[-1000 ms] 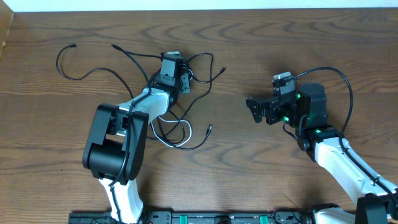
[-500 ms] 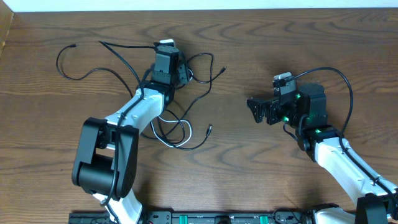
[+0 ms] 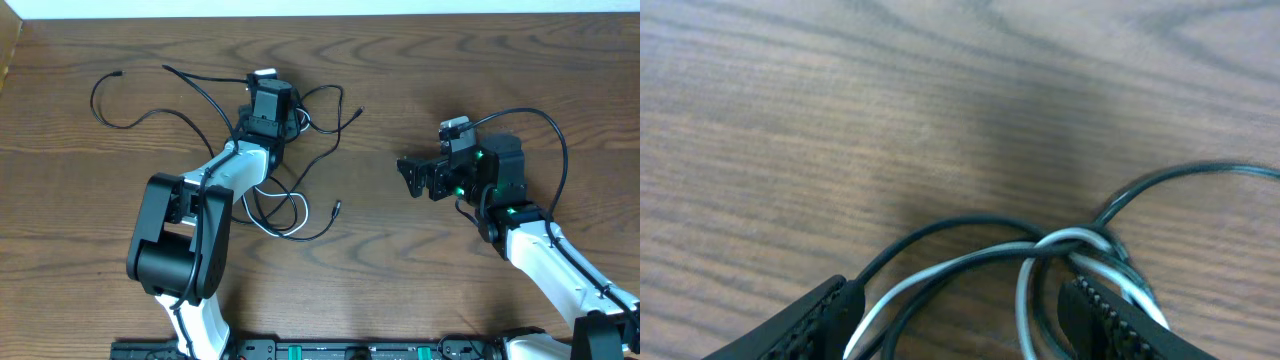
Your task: Untangle cables
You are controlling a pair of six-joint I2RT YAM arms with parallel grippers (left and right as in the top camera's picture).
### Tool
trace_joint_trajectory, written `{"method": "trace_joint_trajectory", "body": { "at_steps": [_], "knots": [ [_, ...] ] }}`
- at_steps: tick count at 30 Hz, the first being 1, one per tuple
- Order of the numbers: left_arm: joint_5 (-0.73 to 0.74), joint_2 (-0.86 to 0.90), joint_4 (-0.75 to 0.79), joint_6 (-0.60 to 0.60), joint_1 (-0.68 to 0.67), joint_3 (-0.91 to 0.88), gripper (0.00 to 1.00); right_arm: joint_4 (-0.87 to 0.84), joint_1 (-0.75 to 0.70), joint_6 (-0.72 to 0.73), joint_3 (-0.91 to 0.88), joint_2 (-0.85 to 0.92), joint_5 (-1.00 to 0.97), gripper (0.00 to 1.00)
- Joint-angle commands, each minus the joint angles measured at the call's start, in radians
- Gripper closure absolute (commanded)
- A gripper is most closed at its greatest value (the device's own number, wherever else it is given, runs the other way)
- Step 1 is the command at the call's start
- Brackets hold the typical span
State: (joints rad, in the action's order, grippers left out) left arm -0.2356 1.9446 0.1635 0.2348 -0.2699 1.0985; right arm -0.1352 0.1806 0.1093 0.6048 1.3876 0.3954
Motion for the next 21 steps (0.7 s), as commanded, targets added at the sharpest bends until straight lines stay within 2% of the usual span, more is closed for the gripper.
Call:
{"method": "trace_joint_trajectory", "body": {
  "at_steps": [1,18,21],
  "knots": [
    [0.016,0.012,0.003,-0.016,0.005,0.008,0.32,0.001,0.011,-0.014,-0.005,0.006,-0.004,0.01],
    [0.019,0.077,0.009,-0.016,0.005,0.008,0.33,0.005,0.011,-0.014,-0.005,0.006,0.000,0.01],
    [0.065,0.077,0.001,-0.016,0.005,0.007,0.33,0.005,0.011,-0.014,-0.005,0.006,0.000,0.01]
  ]
}}
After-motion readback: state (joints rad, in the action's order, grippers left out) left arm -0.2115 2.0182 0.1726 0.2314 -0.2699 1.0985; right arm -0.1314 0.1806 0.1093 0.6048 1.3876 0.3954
